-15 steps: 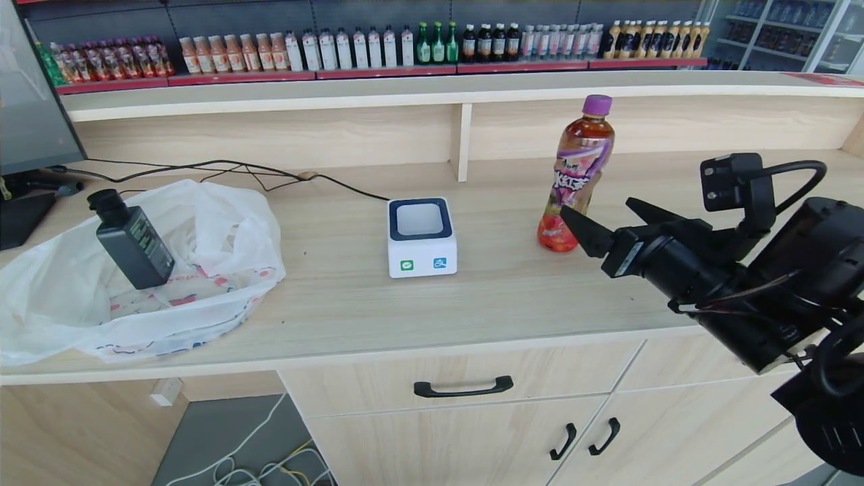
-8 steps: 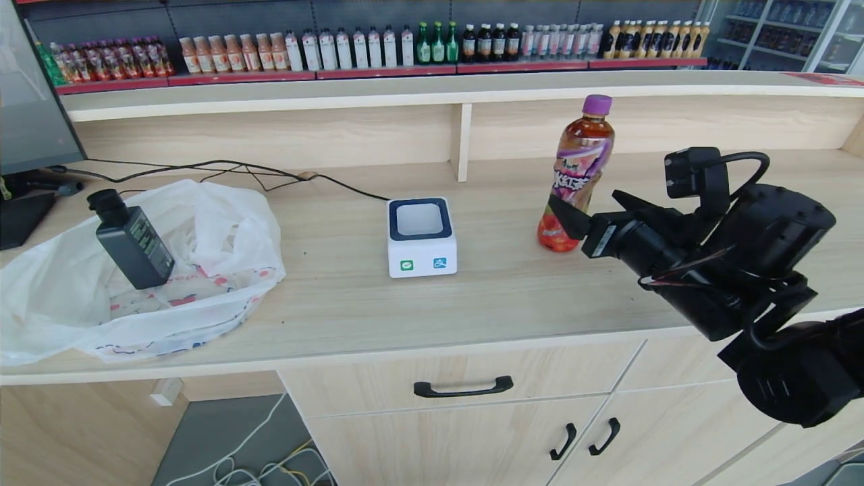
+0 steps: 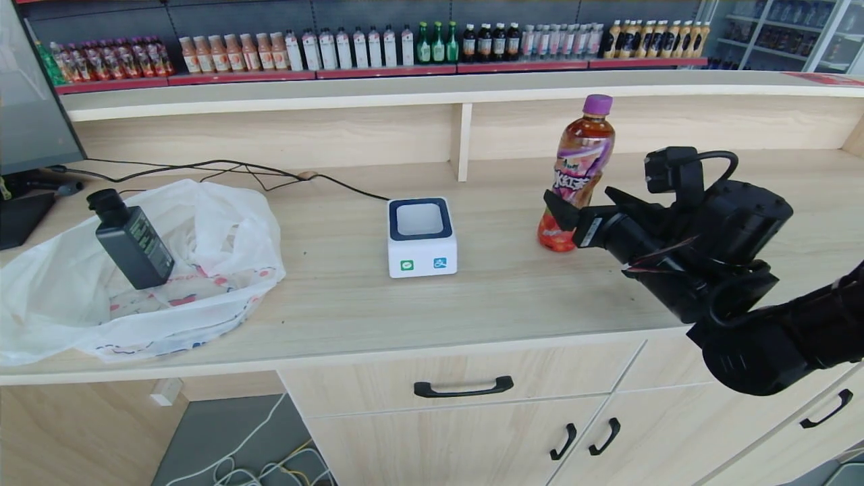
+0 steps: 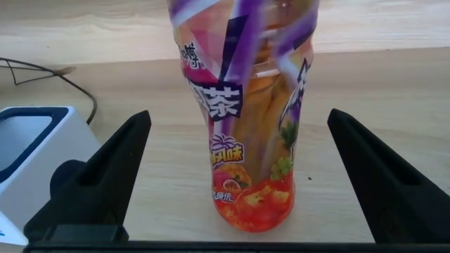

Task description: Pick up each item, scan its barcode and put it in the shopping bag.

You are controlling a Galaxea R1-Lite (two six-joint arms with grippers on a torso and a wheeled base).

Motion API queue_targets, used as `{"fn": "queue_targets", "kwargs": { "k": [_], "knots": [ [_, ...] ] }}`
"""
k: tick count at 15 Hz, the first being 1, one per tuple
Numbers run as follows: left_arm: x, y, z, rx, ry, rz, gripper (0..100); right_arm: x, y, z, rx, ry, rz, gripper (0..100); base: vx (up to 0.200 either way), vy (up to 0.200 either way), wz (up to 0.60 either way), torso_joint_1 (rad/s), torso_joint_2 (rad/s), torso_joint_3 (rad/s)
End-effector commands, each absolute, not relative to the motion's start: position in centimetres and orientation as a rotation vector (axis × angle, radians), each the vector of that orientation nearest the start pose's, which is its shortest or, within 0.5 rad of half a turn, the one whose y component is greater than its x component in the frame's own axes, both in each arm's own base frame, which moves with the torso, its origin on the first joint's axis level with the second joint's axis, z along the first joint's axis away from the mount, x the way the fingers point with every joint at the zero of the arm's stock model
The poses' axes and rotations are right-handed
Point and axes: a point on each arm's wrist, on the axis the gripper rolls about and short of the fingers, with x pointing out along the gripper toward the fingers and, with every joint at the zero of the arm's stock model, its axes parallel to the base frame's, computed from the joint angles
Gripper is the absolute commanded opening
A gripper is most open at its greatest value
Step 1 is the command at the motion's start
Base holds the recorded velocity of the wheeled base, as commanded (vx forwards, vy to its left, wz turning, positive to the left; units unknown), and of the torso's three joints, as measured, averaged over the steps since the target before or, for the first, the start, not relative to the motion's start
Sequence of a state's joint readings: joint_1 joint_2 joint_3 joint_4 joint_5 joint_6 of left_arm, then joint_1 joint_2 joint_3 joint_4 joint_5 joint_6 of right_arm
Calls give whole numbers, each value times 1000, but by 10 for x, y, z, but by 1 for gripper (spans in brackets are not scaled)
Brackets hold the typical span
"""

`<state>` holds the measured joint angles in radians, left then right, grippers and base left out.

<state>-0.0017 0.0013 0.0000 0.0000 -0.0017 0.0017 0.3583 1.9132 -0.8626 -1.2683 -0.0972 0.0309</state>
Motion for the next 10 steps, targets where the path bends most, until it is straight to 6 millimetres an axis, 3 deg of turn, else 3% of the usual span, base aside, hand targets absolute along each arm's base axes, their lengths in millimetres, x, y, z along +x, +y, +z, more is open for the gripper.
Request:
{"fn": "queue_targets", "kwargs": {
  "k": [1,10],
  "knots": [
    [-23,0,76,2,2,-3,100,340,125,184,84,-196,264,100,0,0,0,0,0,0],
    [-23,0,76,2,2,-3,100,363,125,176,95,-200,247,100,0,0,0,0,0,0]
  ]
}}
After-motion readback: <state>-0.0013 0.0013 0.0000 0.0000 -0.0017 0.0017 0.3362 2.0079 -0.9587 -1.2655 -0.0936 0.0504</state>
